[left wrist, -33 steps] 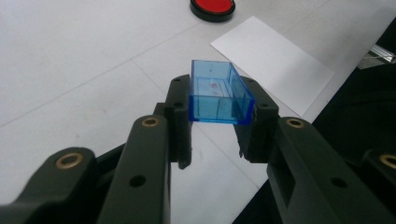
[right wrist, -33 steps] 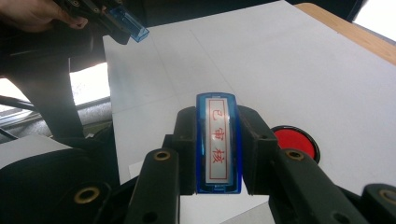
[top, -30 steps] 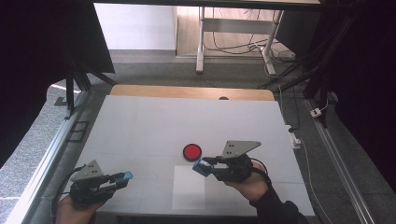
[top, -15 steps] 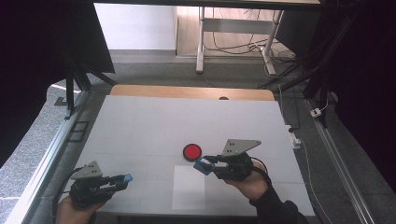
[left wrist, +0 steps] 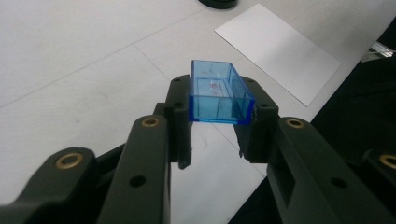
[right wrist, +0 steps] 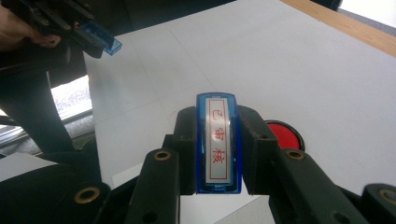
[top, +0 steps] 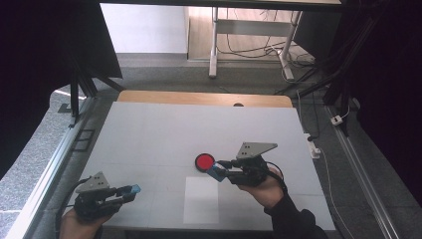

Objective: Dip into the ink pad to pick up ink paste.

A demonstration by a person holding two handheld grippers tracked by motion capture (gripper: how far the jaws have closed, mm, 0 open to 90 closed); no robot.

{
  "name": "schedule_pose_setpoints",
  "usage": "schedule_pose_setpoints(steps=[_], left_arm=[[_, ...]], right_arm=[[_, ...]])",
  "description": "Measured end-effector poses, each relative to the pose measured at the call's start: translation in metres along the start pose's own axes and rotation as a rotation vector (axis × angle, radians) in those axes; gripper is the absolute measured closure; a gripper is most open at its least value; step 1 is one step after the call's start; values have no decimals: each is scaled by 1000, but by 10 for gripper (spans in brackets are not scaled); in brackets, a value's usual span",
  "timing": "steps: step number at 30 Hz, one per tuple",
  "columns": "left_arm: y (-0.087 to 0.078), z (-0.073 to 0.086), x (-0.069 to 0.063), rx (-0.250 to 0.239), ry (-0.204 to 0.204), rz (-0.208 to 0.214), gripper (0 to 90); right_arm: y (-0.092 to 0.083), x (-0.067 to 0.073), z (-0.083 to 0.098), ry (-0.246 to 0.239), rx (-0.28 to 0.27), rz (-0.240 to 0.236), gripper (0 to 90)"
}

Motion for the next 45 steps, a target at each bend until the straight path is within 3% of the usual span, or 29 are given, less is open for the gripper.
schedule_pose_setpoints(steps=[14, 38, 45], left_arm=[[-1, 0, 1, -7, -11, 8, 687], [0, 0, -1, -7, -2, 24, 687], [0, 0, -1, -3, 5, 23, 687]], right_arm=[[20, -12, -1, -9, 40, 13, 712], [55, -47, 11, -5, 110, 70, 713], [70, -54, 18, -27, 147, 85, 713]])
Point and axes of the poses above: each handheld gripper's, and its own axes: y roughly forward along the jaws, z roughly out of its underside, x roughly to its left, the point moved 8 cm from there along y, roughly forward along the jaws, and after that the axes turned 13 degrees about -x, right-handed, at the moved point
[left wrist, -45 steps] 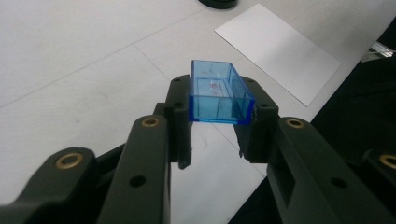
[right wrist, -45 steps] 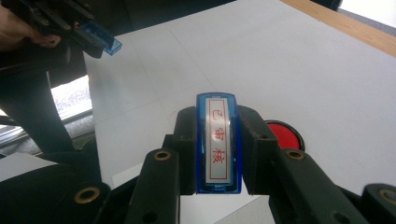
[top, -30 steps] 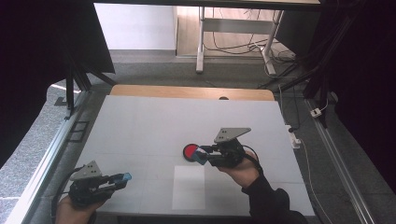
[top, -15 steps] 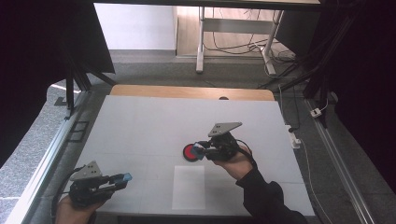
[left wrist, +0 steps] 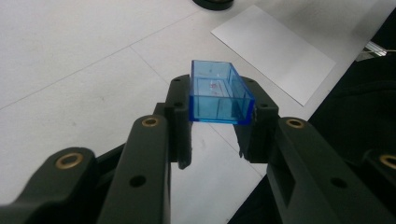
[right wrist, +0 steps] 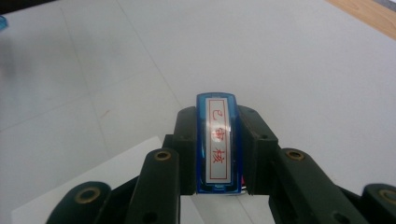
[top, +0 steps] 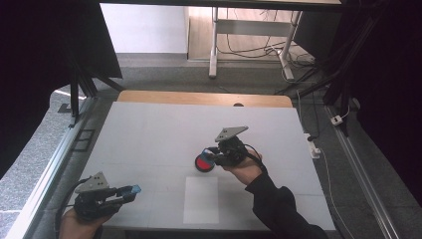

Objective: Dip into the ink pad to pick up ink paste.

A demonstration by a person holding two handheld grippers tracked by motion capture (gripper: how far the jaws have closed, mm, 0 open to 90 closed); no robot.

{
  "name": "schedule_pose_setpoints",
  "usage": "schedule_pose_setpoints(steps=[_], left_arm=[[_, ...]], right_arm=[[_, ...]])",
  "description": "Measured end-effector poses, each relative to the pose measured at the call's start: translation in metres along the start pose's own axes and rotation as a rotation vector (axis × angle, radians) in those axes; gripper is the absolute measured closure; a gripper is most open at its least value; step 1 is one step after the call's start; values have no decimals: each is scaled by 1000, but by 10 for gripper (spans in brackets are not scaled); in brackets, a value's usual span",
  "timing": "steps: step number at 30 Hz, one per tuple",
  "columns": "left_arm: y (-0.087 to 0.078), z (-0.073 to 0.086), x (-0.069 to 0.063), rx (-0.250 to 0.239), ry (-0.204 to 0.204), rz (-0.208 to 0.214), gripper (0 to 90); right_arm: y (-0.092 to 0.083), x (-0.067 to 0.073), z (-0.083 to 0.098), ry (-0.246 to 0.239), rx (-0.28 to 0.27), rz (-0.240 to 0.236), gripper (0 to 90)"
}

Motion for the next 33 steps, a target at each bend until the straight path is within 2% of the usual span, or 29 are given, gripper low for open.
schedule_pose_setpoints(steps=[8, 18, 33], left_arm=[[0, 0, 0, 0, 0, 1, 687], [0, 0, 0, 1, 1, 2, 688], [-1, 1, -1, 1, 2, 3, 688]], right_arm=[[16, -8, 7, -30, 41, 22, 714], [31, -17, 18, -14, 94, 29, 714], [41, -23, 25, -5, 122, 40, 714]])
Point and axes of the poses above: each handheld gripper's, and its own axes: y roughly forward along the jaws, z roughly out of its underside, x roughly to its left, the point moved 8 cm from there along y, roughly forward along the jaws, and after that the axes turned 13 degrees about -x, right-handed, at the moved point
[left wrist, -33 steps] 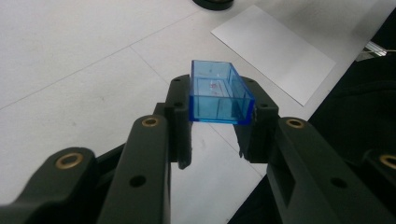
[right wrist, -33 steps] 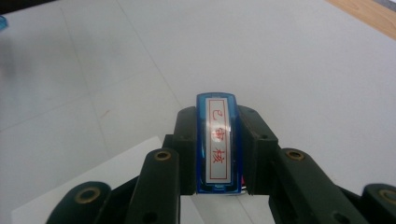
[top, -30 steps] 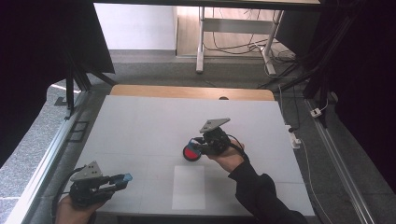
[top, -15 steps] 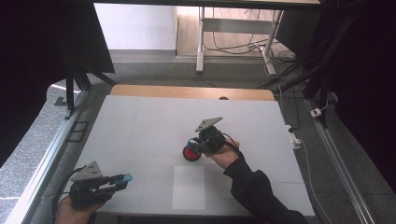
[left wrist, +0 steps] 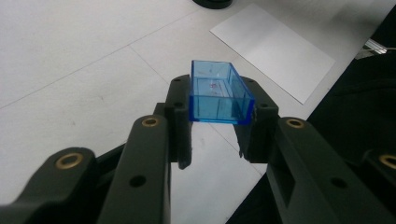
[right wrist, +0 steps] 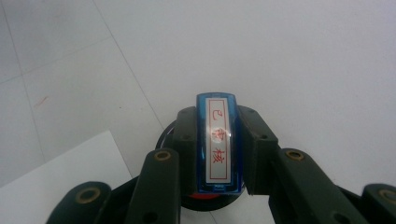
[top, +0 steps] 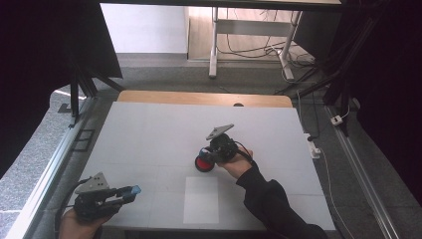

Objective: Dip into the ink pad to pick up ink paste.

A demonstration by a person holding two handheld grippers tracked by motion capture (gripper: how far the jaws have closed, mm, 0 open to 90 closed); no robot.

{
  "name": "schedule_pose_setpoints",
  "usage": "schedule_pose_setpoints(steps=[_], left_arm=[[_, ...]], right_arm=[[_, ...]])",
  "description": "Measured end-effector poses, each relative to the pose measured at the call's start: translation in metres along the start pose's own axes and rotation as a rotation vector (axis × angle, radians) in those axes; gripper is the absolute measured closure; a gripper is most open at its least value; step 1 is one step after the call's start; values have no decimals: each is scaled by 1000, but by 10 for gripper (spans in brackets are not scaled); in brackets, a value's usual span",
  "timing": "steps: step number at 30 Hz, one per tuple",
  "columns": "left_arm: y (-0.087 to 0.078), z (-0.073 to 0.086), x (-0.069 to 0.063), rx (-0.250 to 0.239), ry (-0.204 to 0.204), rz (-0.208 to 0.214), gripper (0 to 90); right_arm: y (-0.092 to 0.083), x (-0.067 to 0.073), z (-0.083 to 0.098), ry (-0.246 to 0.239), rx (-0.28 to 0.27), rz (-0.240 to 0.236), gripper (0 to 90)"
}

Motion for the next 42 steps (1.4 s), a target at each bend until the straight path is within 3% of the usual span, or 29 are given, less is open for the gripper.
schedule_pose_setpoints(steps=[9, 16, 21, 32, 35, 40, 42], left_arm=[[0, 0, 0, 1, 0, -3, 688], [0, 0, 0, 5, 0, -3, 688], [0, 1, 0, 6, 0, -3, 688], [0, 1, 0, 5, -5, -2, 688], [0, 1, 1, 5, -7, -2, 688], [0, 1, 1, 7, -8, -1, 688], [0, 1, 1, 6, -8, 0, 688]], right_arm=[[2, -2, -1, 40, 25, 13, 717], [5, 3, -3, -25, 56, 44, 717], [6, 4, -4, -27, 59, 45, 717], [4, -6, 0, 81, 13, -9, 718], [4, -4, 0, 64, 16, -2, 718], [5, 2, -1, -27, 25, 33, 716], [5, 3, -2, -29, 24, 37, 716]])
Point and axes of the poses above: each handheld gripper's, and its own axes: y roughly forward along the jaws, z roughly out of its underside, x roughly to its left, the point moved 8 cm from there along y, roughly forward along the jaws, and after that the axes turned 13 degrees about -x, right-handed, at the moved point
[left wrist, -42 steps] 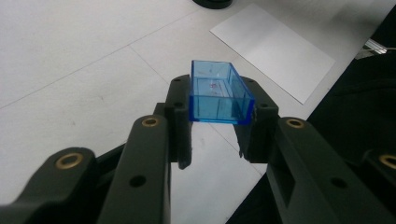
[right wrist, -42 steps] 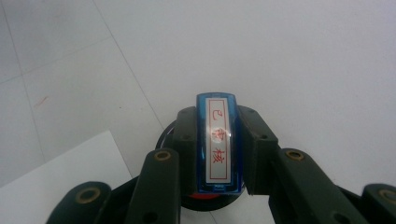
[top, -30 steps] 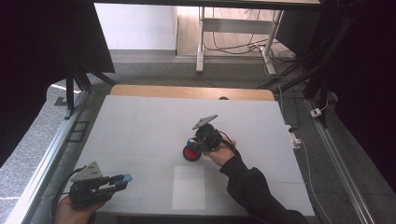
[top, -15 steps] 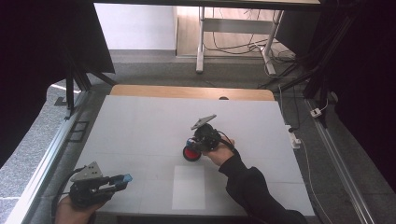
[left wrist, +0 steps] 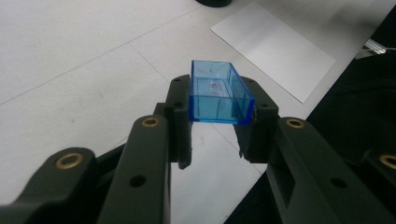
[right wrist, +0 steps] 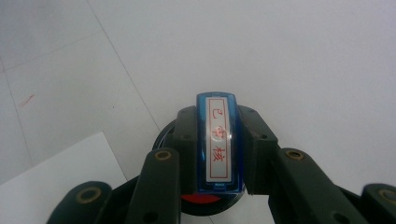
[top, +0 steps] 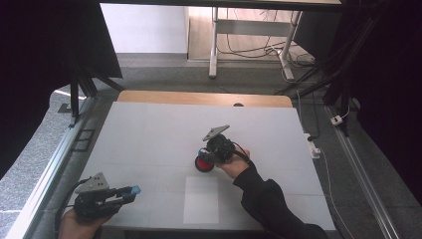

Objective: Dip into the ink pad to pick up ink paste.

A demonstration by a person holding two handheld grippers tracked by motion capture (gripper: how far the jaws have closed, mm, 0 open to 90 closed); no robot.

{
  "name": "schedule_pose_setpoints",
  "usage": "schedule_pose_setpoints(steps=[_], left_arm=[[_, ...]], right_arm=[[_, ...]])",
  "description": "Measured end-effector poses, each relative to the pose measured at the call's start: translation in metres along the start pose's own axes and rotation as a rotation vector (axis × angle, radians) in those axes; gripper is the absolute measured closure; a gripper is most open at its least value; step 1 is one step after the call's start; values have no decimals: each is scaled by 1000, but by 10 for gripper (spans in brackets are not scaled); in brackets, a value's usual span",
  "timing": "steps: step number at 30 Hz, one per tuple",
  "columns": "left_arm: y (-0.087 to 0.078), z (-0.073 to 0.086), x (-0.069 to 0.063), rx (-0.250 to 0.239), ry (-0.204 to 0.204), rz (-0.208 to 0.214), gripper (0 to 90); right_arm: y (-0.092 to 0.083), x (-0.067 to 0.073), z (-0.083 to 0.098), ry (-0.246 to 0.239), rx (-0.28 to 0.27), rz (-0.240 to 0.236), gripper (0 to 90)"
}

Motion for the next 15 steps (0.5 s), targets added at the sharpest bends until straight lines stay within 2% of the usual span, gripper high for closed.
schedule_pose_setpoints(steps=[5, 7, 11, 15], left_arm=[[0, 0, 0, -3, -5, 1, 688], [0, 0, 0, -3, -3, 0, 688], [0, 0, 0, -4, -4, 0, 688], [0, 0, 0, -4, -4, -1, 688]], right_arm=[[-1, -2, 0, 30, -8, -11, 714], [-4, -1, -4, 46, -30, -19, 714], [-11, 1, -12, 45, -57, -28, 714], [-13, 4, -14, 53, -59, -42, 714]])
Point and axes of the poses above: each handheld gripper's, and its own axes: y roughly forward along the jaws, z roughly out of its underside, x roughly to its left, the point moved 8 cm from there along y, roughly forward along the jaws, and after that the axes turned 13 degrees about -x, right-handed, at the moved point
